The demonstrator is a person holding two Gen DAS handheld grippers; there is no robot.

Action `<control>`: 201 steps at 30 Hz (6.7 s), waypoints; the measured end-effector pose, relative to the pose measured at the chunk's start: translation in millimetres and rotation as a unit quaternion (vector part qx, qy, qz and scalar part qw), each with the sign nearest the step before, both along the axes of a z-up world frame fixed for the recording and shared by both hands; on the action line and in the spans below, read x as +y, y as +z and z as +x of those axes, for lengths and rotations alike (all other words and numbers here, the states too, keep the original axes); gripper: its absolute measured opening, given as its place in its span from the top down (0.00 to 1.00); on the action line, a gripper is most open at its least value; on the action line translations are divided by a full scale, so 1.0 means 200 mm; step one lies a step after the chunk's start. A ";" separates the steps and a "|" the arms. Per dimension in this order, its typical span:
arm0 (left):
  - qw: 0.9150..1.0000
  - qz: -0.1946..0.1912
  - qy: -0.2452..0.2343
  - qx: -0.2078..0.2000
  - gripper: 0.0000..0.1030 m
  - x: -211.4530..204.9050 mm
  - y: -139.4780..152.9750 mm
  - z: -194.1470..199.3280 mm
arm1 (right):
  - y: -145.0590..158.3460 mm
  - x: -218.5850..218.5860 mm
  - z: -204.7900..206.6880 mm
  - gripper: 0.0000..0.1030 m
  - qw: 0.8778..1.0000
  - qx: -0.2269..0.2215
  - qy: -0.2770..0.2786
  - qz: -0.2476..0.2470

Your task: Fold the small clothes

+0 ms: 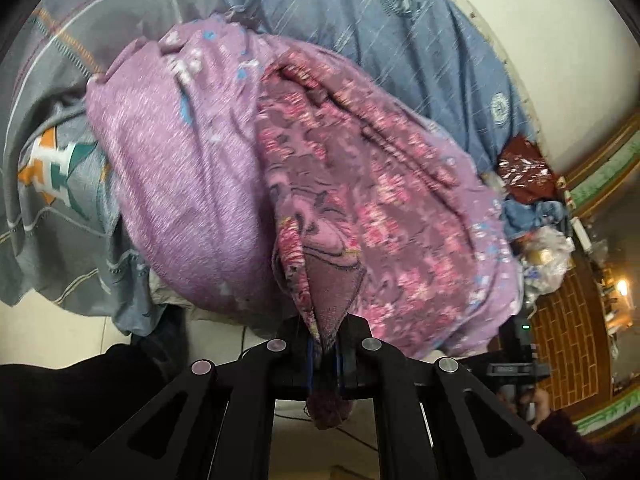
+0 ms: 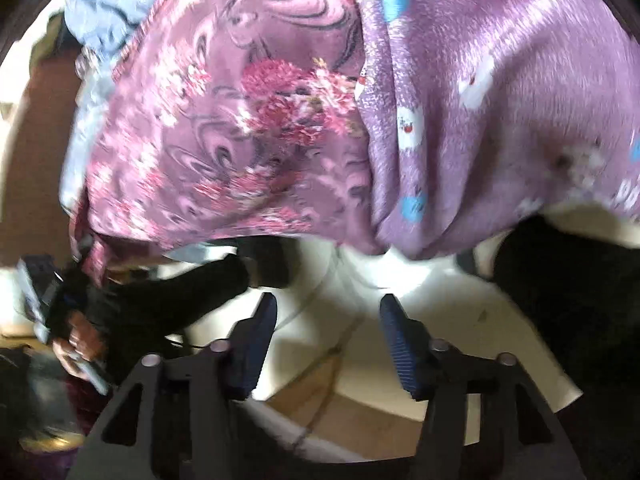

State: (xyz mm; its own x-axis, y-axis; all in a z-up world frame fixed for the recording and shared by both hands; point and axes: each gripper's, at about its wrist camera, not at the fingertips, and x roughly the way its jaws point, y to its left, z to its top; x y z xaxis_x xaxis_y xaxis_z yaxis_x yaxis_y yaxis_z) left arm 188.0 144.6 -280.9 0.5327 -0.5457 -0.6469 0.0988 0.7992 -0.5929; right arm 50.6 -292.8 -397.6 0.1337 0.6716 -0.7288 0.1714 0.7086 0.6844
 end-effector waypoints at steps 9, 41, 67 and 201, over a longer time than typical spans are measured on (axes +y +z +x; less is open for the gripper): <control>0.999 -0.018 -0.022 -0.035 0.96 0.02 0.23 -0.03 | -0.11 0.10 0.12 0.45 0.998 -0.001 -0.058 0.021; 0.999 0.007 -0.026 -0.044 0.96 0.08 0.48 -0.01 | 0.30 0.05 0.08 0.98 0.980 -0.156 -0.064 0.108; 0.998 -0.035 0.032 0.028 0.90 -0.05 0.15 2.14 | 0.71 -0.44 1.89 0.95 0.935 -0.274 -0.222 0.039; 0.983 -0.007 0.170 0.063 0.88 -0.26 -0.05 1.55 | 0.40 -0.10 1.21 0.88 0.951 -0.156 -0.265 0.012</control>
State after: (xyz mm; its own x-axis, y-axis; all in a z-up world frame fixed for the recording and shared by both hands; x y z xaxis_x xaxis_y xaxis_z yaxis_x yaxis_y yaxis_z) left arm 497.9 93.0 -291.7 0.6019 -0.3594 -0.7131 -0.2479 0.7648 -0.5947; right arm 293.6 -313.8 -317.9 0.6654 0.4651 -0.5839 0.2873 0.5624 0.7754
